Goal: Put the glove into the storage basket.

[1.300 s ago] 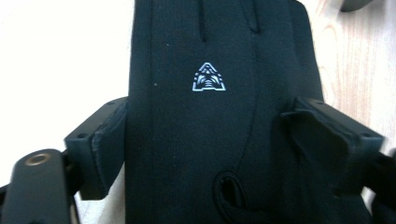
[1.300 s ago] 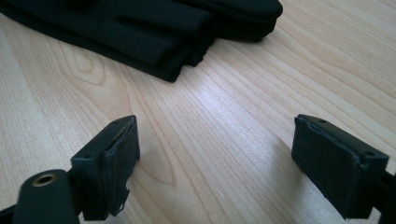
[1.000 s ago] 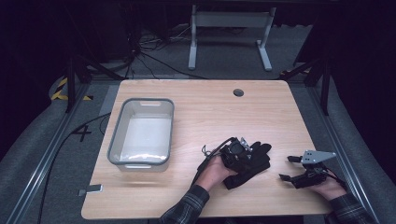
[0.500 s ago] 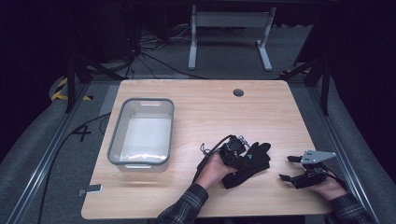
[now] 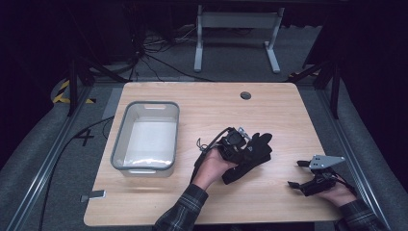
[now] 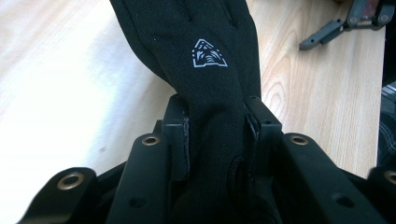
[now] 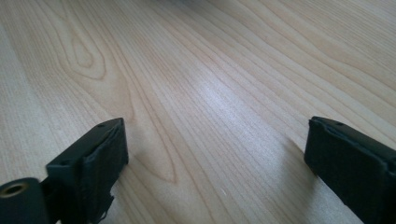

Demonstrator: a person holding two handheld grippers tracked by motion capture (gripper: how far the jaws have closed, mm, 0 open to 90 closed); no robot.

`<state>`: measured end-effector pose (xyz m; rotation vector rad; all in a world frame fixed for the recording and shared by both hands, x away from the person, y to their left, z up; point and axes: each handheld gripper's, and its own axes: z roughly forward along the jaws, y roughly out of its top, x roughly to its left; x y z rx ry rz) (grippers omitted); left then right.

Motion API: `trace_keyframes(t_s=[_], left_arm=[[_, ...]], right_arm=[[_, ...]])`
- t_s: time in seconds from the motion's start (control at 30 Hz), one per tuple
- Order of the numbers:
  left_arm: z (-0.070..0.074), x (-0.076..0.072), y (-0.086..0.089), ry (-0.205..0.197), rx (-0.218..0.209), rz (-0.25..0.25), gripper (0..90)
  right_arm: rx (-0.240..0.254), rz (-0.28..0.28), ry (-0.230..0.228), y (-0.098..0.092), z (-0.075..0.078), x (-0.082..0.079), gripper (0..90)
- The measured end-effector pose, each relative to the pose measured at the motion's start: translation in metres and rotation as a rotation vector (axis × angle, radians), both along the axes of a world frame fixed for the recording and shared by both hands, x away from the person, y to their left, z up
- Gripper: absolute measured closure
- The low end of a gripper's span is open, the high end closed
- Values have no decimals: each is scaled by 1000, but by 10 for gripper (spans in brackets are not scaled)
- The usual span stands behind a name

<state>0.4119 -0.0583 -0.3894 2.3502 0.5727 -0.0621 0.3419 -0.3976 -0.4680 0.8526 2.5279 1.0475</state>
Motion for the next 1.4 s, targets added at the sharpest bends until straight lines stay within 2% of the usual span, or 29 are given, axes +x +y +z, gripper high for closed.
trace_keyframes(t_s=[0.17,0.27,0.43,0.73,0.77,0.9,1.17,1.2,1.4], left_arm=[[12,3,15,-15,-9,40,671],[18,5,27,-18,-27,69,671],[26,7,45,-28,-24,116,671],[41,10,86,-57,-29,206,671],[41,10,86,-57,-29,206,671],[49,10,110,-73,-32,258,671],[55,9,151,-86,-58,352,671],[55,9,151,-86,-58,352,672],[57,8,177,-101,-64,414,672]], right_arm=[[-11,-7,7,1,-1,1,8],[-11,-7,9,1,-1,1,5],[-12,-7,9,1,-1,1,5],[-11,-7,10,1,-1,1,5],[-11,-7,10,1,-1,1,5],[-11,-7,9,1,-1,1,5],[-11,-7,10,1,-1,1,5],[-11,-7,10,1,-1,1,5],[-11,-7,9,1,-1,1,5]])
